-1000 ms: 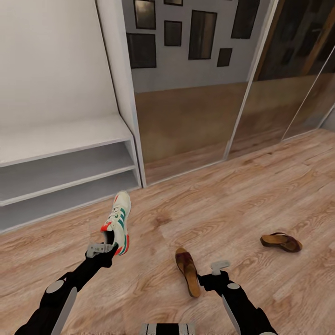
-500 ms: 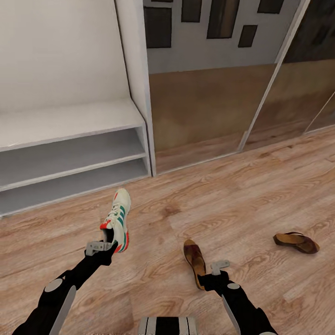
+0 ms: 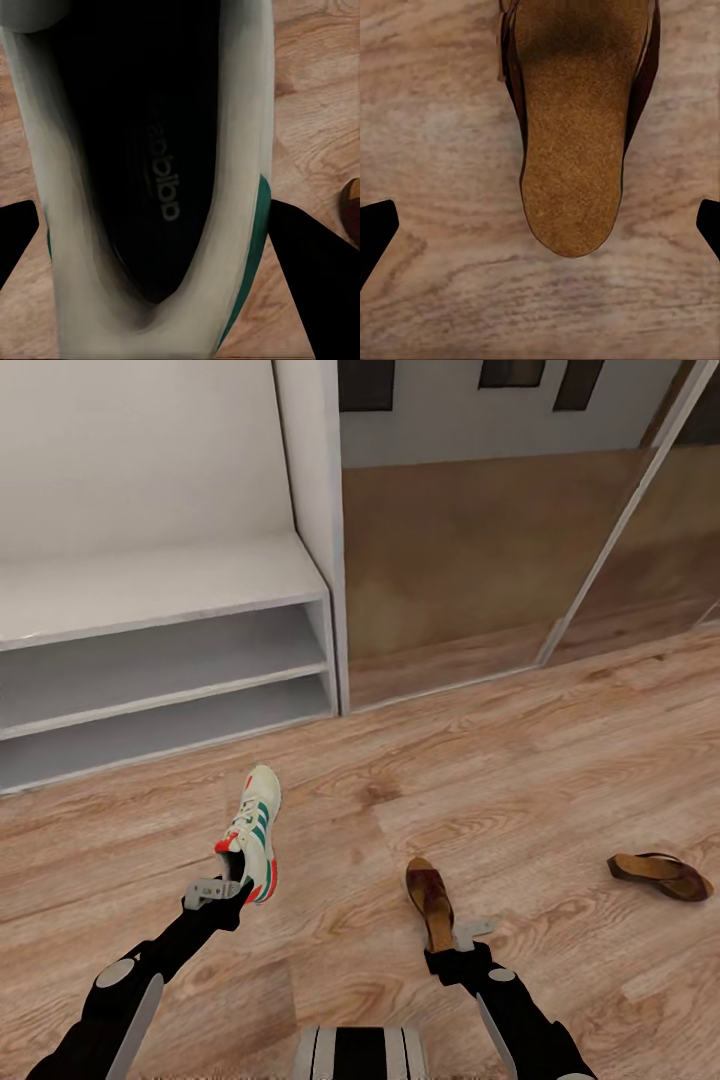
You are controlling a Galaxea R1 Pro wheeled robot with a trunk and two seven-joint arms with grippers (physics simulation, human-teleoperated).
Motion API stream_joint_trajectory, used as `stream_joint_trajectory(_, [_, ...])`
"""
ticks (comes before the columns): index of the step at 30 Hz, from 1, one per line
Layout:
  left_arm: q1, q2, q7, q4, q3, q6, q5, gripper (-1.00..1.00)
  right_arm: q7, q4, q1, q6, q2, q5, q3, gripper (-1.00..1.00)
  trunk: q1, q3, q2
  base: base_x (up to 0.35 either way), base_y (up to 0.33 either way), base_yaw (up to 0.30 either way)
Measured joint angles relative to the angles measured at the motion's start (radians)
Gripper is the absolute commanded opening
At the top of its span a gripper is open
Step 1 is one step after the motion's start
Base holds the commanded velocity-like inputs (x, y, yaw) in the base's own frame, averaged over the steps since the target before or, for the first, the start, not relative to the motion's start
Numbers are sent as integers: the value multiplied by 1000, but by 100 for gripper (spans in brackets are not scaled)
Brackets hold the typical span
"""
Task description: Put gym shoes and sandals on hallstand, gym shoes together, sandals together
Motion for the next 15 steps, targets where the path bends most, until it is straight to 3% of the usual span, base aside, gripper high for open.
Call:
stream_joint_trajectory(10, [9,2,-1,-2,-1,-8,-1,-100,0,0,0,1,0,-1,0,100,0,-19,0,2,0,71])
stream_joint_trajectory(15, [7,2,0,-2,0,-5,0,-100,0,-4,0,0,0,-1,0,100,0,-21,0,215,0,10])
